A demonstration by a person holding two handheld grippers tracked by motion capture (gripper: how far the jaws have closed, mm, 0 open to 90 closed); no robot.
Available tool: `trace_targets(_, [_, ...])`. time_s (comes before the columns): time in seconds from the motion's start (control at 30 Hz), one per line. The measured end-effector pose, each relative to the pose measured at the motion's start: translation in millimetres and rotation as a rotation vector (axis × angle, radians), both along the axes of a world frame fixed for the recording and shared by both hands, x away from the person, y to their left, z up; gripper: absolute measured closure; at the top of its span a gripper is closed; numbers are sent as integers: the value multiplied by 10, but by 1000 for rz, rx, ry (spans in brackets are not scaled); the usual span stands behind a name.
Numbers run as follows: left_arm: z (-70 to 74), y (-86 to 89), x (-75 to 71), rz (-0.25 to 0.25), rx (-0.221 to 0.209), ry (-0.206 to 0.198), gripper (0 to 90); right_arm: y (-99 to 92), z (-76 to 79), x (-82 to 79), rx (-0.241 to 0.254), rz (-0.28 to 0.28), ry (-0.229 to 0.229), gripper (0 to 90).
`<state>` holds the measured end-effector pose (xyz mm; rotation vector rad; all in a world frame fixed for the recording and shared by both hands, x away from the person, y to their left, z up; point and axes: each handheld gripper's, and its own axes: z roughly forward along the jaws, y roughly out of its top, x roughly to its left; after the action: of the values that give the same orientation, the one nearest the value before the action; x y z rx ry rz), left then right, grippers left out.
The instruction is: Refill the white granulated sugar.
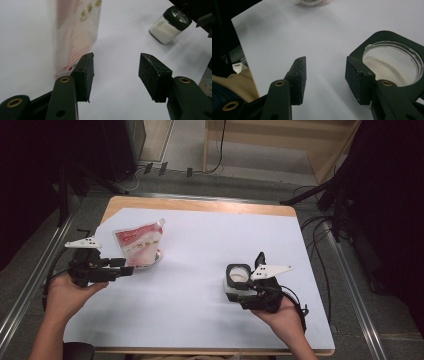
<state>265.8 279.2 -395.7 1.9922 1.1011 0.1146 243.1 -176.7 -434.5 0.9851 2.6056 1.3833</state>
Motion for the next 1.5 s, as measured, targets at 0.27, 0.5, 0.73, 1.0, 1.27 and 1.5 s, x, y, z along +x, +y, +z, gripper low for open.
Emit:
trace_targets(0.27, [13,-371,59,-65,-7,-27,467,-117,3,-21,-9,-7,12,548])
trace_targets(0.5, [-3,-530,151,-96,19,3,463,-235,23,-38,-2,-30,30,631])
trace_targets(0.73, [-8,-596,182,-138,11,-2,458,-363,33,-55,-5,-35,30,676])
trace_targets(1.0, [-48,-705,213,-166,35,6,458,-538,36,-58,-16,-45,39,758])
trace_targets(1.27, [-75,-776,225,-175,45,0,455,-758,-14,-27,-25,-74,44,779])
trace_targets(1.5, [-80,-786,226,-181,47,-2,455,-878,-57,44,-27,-132,69,840])
